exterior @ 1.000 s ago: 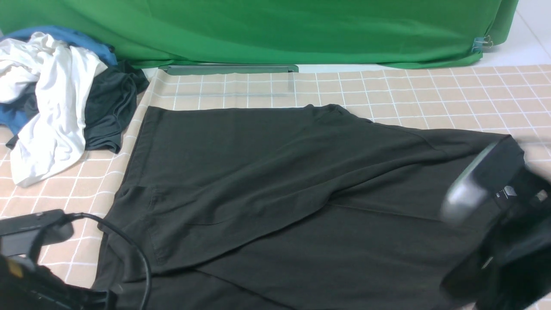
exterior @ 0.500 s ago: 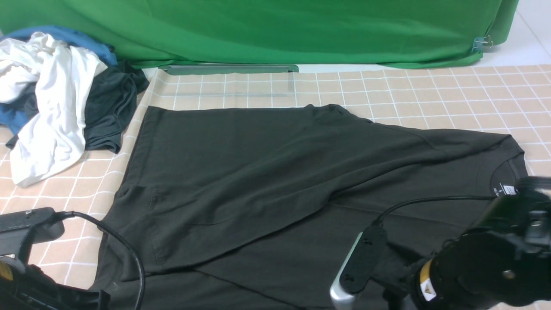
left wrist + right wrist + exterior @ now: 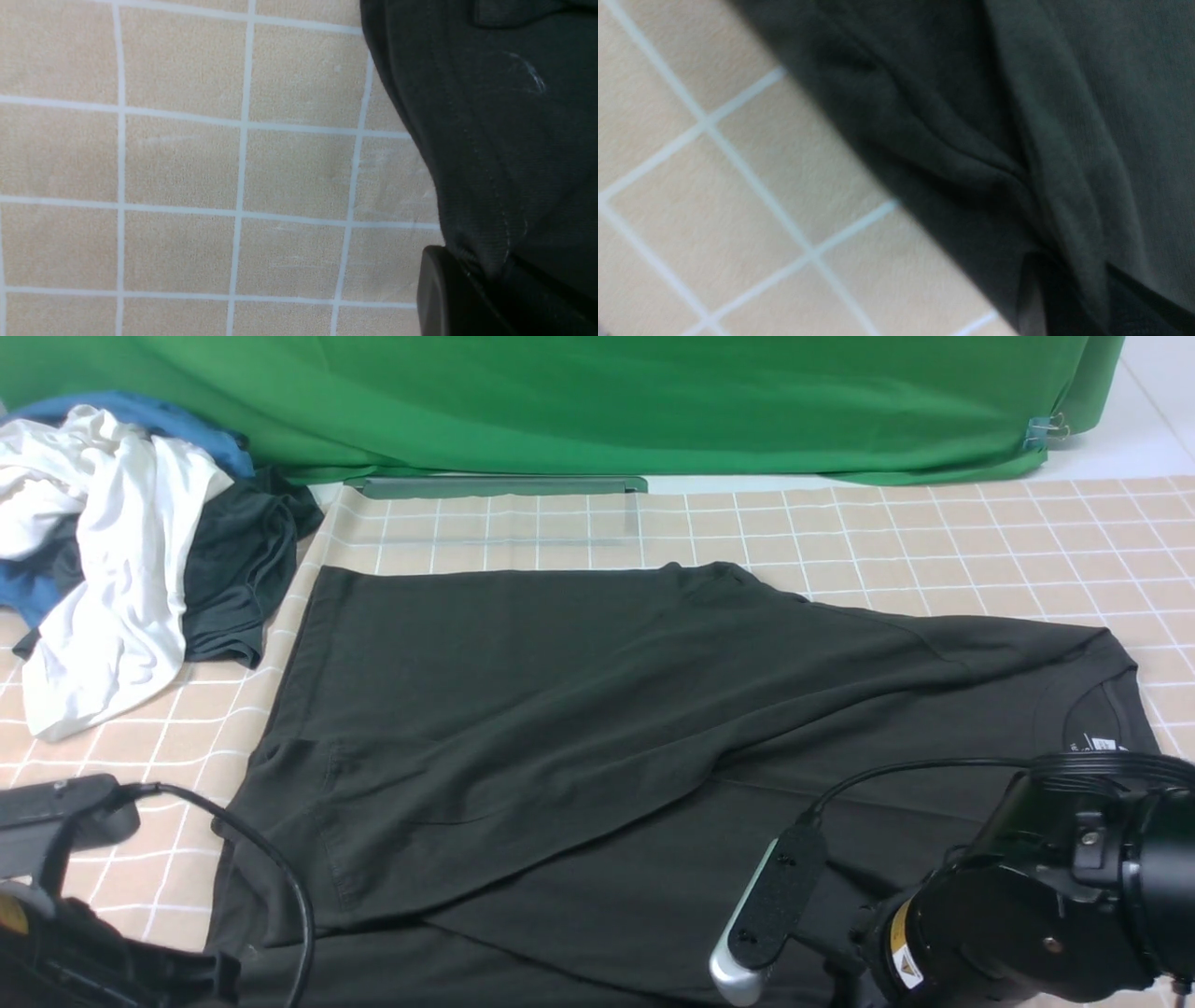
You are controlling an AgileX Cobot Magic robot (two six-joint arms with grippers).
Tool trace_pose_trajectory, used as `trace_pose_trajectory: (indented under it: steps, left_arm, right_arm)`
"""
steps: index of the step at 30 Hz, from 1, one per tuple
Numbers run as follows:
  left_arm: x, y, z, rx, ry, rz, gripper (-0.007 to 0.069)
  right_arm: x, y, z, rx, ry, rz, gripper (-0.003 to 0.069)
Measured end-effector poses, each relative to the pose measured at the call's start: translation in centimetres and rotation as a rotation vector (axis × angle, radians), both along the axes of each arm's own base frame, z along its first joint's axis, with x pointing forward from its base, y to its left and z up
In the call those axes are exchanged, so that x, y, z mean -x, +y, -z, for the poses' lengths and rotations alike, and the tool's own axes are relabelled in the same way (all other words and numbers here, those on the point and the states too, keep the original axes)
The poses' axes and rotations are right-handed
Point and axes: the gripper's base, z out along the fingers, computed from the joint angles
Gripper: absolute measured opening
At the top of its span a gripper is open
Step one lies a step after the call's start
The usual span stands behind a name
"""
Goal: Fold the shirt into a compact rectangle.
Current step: 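Fold the black garment in half by bringing its near edge over to the far edge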
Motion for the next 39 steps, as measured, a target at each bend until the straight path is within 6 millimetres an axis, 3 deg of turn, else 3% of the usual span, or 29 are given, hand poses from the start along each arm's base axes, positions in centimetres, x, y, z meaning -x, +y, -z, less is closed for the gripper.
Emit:
trace_pose_trajectory:
  steps: [8,13,18,23,32,35,39]
  left_arm:
    - [-2.4,-0.3,-4.5,0.034,-0.181,-0.043,0.0034]
    - [-4.8,-0.6,-6.5,0.052,-0.27,-0.06,0.0034]
    - [-10.7,-1.0,-7.2,0.052,-0.289,-0.082,0.0034]
    - [-16.3,-1.0,-7.8,0.057,-0.307,-0.109,0.0034]
    - [-26.1,-1.3,-5.6,0.025,-0.308,-0.128,0.0034]
    - [-28.6,-1.3,-4.1,-0.007,-0.302,-0.14,0.0034]
    - [-30.9,-1.3,-2.1,-0.019,-0.285,-0.151,0.0034]
  right_arm:
    - [1.1,-1.6,-4.6,-0.076,-0.074,0.013,0.008]
    - [-0.8,-3.1,-7.5,-0.117,-0.143,0.079,0.008]
    - [-5.5,-4.8,-11.3,-0.148,-0.268,0.147,0.008]
    - [-10.1,-5.2,-13.2,-0.145,-0.337,0.166,0.008]
    - [-20.5,-4.7,-11.6,-0.117,-0.393,0.194,0.008]
    - [-23.8,-4.3,-10.5,-0.112,-0.411,0.201,0.008]
    - [-26.8,-3.5,-8.7,-0.107,-0.423,0.185,0.008]
